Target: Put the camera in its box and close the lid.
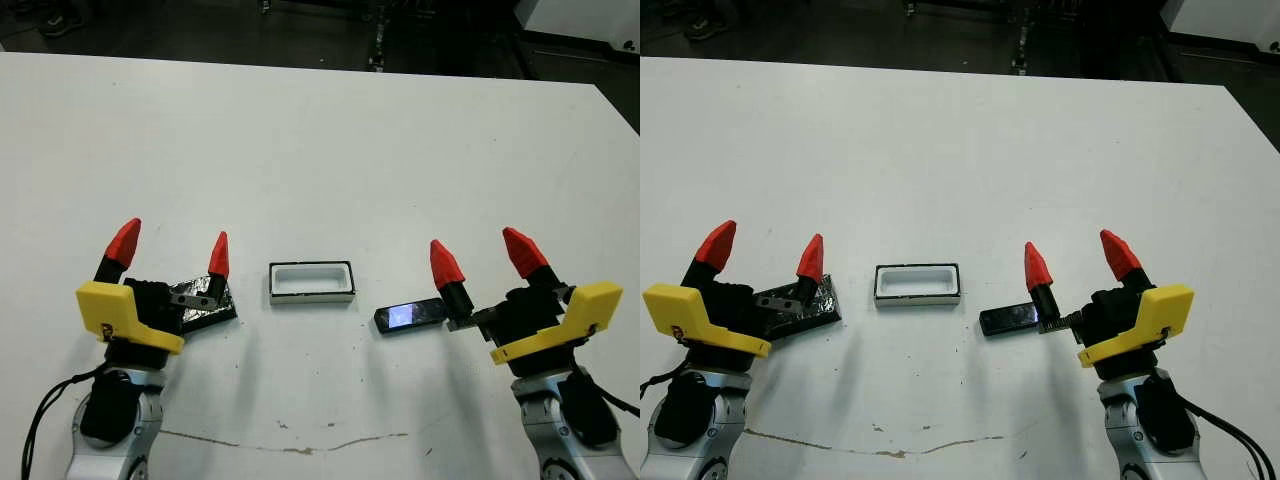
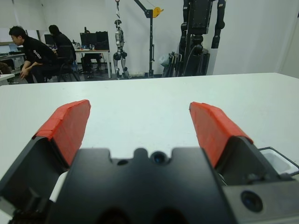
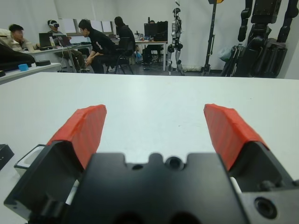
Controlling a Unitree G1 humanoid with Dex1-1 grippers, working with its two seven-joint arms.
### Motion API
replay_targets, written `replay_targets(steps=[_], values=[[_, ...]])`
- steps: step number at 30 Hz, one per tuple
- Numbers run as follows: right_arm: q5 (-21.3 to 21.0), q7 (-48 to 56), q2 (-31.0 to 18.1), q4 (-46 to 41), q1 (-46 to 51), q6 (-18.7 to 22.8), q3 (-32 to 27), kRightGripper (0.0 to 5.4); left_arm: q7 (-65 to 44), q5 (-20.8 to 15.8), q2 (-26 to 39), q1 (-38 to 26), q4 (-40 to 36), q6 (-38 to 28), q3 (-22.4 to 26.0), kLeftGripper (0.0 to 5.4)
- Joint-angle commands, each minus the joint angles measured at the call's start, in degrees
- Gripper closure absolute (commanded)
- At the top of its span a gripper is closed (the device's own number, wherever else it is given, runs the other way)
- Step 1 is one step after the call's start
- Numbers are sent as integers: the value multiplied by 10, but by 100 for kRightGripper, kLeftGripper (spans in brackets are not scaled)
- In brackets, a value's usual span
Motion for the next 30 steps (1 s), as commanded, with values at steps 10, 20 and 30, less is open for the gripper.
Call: replay_targets(steps=[10,20,30], values=[[-3,4,-6,11,10,-6,-3,0,-3,4,2,6,11,-7,-2,1],[50,185,-192,66,-109,8,-87,0,1,6,-2,13,8,-8,-7,1],[119,394,-358,197,-325,92,-69,0,3,7,-5,15,9,-11,-9,1]])
